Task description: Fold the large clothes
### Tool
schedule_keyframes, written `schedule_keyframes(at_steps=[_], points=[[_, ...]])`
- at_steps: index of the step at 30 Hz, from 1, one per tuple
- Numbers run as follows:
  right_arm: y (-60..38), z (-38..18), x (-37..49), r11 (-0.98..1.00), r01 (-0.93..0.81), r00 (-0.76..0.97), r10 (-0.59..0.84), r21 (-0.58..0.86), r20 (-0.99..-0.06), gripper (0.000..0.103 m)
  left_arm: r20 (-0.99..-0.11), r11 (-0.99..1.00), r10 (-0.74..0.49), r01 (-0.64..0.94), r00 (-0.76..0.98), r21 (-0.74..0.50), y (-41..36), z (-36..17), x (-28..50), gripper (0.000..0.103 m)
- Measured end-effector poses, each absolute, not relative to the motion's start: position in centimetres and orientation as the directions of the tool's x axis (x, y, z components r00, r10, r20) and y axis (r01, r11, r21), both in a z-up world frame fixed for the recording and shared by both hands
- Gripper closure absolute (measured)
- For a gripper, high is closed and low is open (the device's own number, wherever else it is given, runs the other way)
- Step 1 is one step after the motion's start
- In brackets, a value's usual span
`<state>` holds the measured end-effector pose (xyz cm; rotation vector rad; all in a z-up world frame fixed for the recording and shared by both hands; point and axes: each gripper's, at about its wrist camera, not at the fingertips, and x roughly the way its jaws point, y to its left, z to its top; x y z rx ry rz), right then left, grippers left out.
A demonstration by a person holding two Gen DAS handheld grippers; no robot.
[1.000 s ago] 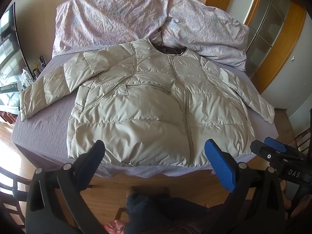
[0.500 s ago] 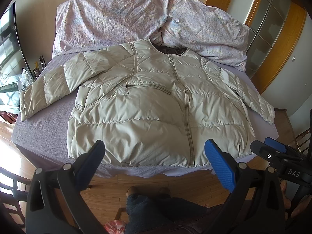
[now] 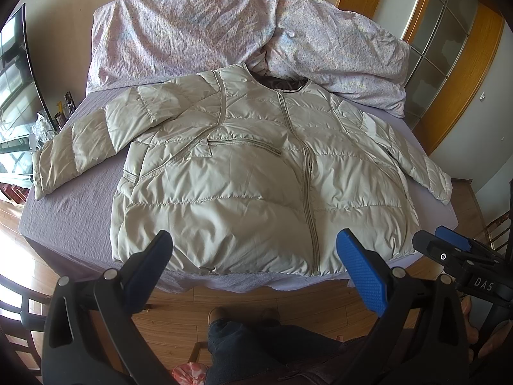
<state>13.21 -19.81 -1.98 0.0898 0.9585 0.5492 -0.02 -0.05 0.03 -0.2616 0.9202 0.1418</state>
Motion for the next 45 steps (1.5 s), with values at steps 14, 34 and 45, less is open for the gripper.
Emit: schedule_keyframes(at_steps=[14, 34, 45], points=[[-19.8, -2.0, 13.2, 0.860, -0.404, 0.450, 0.483, 0.311, -0.751, 0.007, -0.800, 0.959, 0.009, -0.231, 0.599, -0.162, -0.1, 0.0, 0.0, 0.002], [-19.8, -2.0, 13.4, 0.860, -0.404, 0.449, 0.484, 0.313, -0.751, 0.007, -0.801, 0.959, 0.010, -0.232, 0.599, -0.162, -0.1, 0.0, 0.0, 0.002], [-19.7, -2.2, 14.8, 0.862, -0.392, 0.446, 0.483, 0.321, -0.753, 0.007, -0.805, 0.959, 0.007, -0.232, 0.593, -0.162, 0.2, 0.1, 0.4, 0.002]])
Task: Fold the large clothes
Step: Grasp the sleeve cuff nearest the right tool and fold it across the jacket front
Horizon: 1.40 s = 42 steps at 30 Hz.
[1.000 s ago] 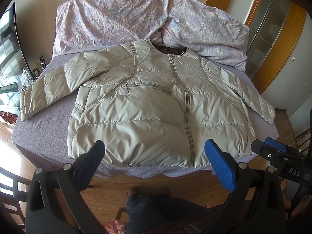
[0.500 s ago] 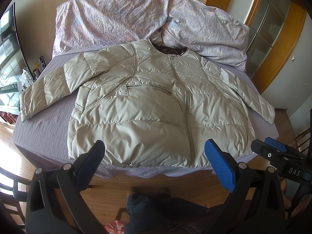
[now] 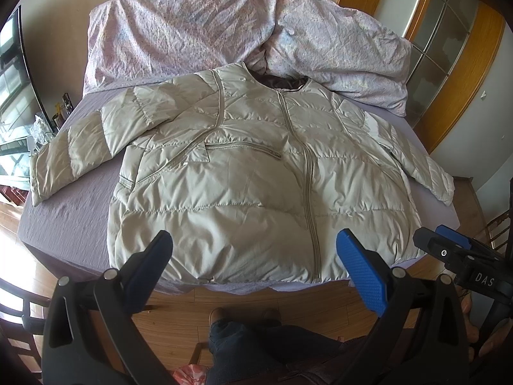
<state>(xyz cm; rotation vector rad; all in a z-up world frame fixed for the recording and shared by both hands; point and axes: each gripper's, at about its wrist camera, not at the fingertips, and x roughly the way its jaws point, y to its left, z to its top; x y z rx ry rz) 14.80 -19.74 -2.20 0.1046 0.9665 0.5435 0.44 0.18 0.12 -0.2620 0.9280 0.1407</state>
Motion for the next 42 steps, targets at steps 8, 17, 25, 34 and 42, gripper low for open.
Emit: schedule_keyframes(at_steps=[8, 17, 25, 34, 42], points=[[-21.0, -2.8, 18.2, 0.872, -0.330, 0.479, 0.484, 0.360, -0.733, 0.007, -0.811, 0.953, 0.022, -0.259, 0.585, -0.161, 1.5, -0.8, 3.8, 0.002], [-28.0, -5.9, 28.5, 0.899, -0.093, 0.493, 0.415, 0.428, -0.765, 0.004, -0.819, 0.951, 0.107, -0.298, 0.563, -0.081, 2.3, -1.2, 7.8, 0.002], [-41.4, -9.4, 37.1, 0.857, 0.281, 0.544, 0.229, 0.433, -0.807, 0.009, -0.834, 0.942, 0.122, -0.327, 0.538, -0.073, 2.9, -1.6, 11.4, 0.002], [-52.2, -15.4, 41.1, 0.755, 0.521, 0.473, 0.133, 0.399, -0.871, 0.028, -0.862, 0.920, 0.125, -0.382, 0.492, -0.085, 3.0, -2.5, 13.8, 0.002], [-54.9, -18.9, 42.5, 0.702, 0.542, 0.454, 0.217, 0.461, -0.864, 0.048, -0.865, 0.926, 0.139, -0.372, 0.482, -0.059, 1.2, -2.7, 15.0, 0.002]])
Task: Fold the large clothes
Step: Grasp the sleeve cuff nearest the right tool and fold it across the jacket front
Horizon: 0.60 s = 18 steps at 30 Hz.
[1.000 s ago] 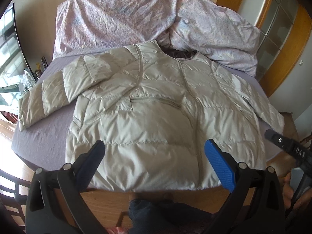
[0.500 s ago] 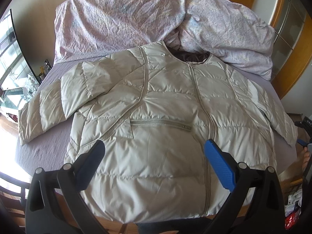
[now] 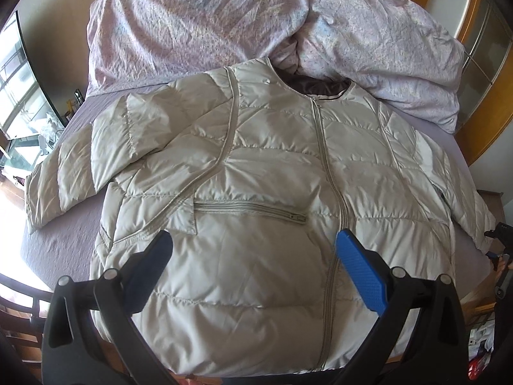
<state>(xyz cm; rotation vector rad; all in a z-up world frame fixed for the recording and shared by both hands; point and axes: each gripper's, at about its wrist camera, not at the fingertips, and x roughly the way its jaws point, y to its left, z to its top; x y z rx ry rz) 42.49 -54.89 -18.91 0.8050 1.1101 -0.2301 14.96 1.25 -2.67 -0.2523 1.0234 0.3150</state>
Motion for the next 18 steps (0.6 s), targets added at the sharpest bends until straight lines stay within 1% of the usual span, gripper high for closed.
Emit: schedule_keyframes(at_steps=[1, 2, 3, 4, 7, 12, 15, 18], points=[[-55.0, -19.1, 42.7, 0.702, 0.529, 0.456, 0.239, 0.477, -0.858, 0.056, -0.865, 0.927, 0.141, -0.372, 0.481, -0.056, 1.0, -2.7, 15.1, 0.002], [-54.9, -19.1, 42.9, 0.710, 0.518, 0.455, 0.244, 0.477, -0.856, 0.057, -0.865, 0.926, 0.142, -0.373, 0.481, -0.055, 0.9, -2.7, 15.1, 0.002], [-54.8, -19.0, 43.1, 0.717, 0.503, 0.457, 0.254, 0.483, -0.853, 0.064, -0.865, 0.926, 0.141, -0.372, 0.482, -0.056, 0.9, -2.7, 15.1, 0.002], [-54.7, -19.0, 43.2, 0.722, 0.485, 0.462, 0.267, 0.493, -0.846, 0.074, -0.864, 0.927, 0.140, -0.372, 0.484, -0.058, 0.8, -2.7, 15.2, 0.002], [-54.7, -18.4, 43.3, 0.718, 0.468, 0.482, 0.282, 0.515, -0.830, 0.086, -0.862, 0.927, 0.135, -0.370, 0.488, -0.065, 0.9, -2.8, 15.3, 0.002], [-53.6, -15.0, 43.2, 0.732, 0.412, 0.550, 0.275, 0.543, -0.788, 0.088, -0.861, 0.928, 0.136, -0.366, 0.490, -0.062, 1.8, -2.9, 15.6, 0.002], [-51.7, -11.8, 43.5, 0.743, 0.333, 0.597, 0.310, 0.581, -0.740, 0.089, -0.858, 0.930, 0.133, -0.362, 0.496, -0.065, 2.9, -2.8, 15.7, 0.002], [-47.3, -8.3, 44.4, 0.764, 0.224, 0.618, 0.369, 0.605, -0.694, 0.089, -0.852, 0.931, 0.136, -0.358, 0.505, -0.063, 4.0, -2.6, 15.8, 0.002]])
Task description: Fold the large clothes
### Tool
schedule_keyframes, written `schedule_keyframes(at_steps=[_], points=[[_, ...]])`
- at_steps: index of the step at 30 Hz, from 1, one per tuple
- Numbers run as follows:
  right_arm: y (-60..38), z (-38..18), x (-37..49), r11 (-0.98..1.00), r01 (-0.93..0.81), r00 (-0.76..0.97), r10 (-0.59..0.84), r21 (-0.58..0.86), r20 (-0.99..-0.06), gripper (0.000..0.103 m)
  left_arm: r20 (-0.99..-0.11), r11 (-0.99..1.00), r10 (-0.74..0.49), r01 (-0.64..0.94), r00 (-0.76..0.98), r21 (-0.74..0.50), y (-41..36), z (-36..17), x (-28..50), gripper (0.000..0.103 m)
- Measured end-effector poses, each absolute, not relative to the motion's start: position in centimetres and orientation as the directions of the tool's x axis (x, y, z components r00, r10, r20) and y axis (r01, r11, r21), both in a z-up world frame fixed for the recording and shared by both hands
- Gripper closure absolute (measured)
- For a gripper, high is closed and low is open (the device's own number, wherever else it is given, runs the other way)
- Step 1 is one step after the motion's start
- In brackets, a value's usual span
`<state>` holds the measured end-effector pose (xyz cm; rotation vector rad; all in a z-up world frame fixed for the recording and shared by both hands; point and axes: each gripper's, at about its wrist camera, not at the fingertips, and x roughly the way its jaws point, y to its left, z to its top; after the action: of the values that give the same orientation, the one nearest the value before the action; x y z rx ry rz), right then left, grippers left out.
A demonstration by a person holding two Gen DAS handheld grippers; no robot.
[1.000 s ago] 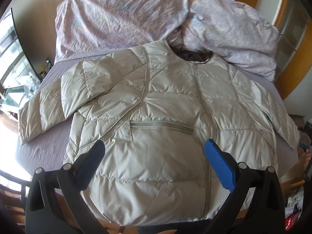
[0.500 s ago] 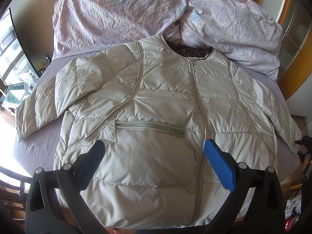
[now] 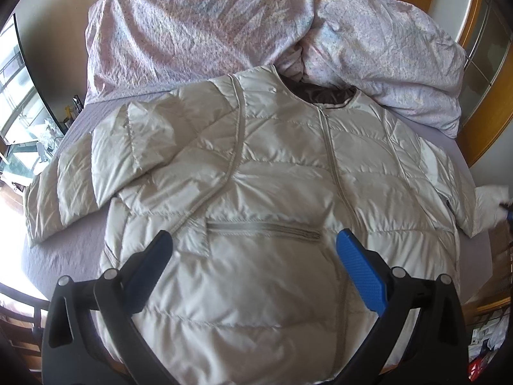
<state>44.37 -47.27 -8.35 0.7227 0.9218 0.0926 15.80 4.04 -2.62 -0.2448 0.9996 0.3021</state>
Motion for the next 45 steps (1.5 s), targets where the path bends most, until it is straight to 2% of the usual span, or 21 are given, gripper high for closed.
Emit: schedule_keyframes(at_steps=[7, 13, 21, 29, 33, 37, 40, 45], points=[[-31.0, -3.9, 45.2, 0.774, -0.061, 0.554, 0.552, 0.631, -0.623, 0.089, -0.840, 0.928, 0.146, -0.368, 0.522, -0.068, 7.7, -2.3, 15.0, 0.002], [-19.1, -4.4, 45.1, 0.789, -0.173, 0.443, 0.597, 0.590, -0.669, 0.089, -0.838, 0.916, 0.159, -0.395, 0.522, -0.073, 11.0, -2.4, 14.0, 0.002], [-8.0, -5.9, 44.1, 0.774, -0.268, 0.322, 0.633, 0.574, -0.704, 0.089, -0.842, 0.894, 0.170, -0.440, 0.512, -0.087, 14.9, -2.8, 12.5, 0.002], [1.9, -8.7, 41.9, 0.792, -0.336, 0.229, 0.594, 0.510, -0.771, 0.089, -0.846, 0.869, 0.189, -0.487, 0.499, -0.094, 18.3, -3.1, 10.9, 0.002], [4.6, -10.4, 41.1, 0.821, -0.385, 0.178, 0.514, 0.421, -0.839, 0.079, -0.846, 0.859, 0.199, -0.504, 0.495, -0.093, 19.8, -3.1, 10.4, 0.002], [3.9, -9.3, 40.9, 0.790, -0.399, 0.193, 0.568, 0.465, -0.800, 0.058, -0.845, 0.849, 0.211, -0.521, 0.492, -0.091, 21.3, -3.2, 9.9, 0.002], [2.4, -7.8, 41.7, 0.782, -0.378, 0.259, 0.603, 0.495, -0.755, 0.057, -0.851, 0.836, 0.225, -0.542, 0.475, -0.081, 22.6, -3.5, 9.6, 0.002], [2.5, -9.7, 43.4, 0.825, -0.315, 0.256, 0.550, 0.469, -0.795, 0.058, -0.859, 0.819, 0.253, -0.571, 0.444, -0.054, 24.8, -4.0, 9.3, 0.002]])
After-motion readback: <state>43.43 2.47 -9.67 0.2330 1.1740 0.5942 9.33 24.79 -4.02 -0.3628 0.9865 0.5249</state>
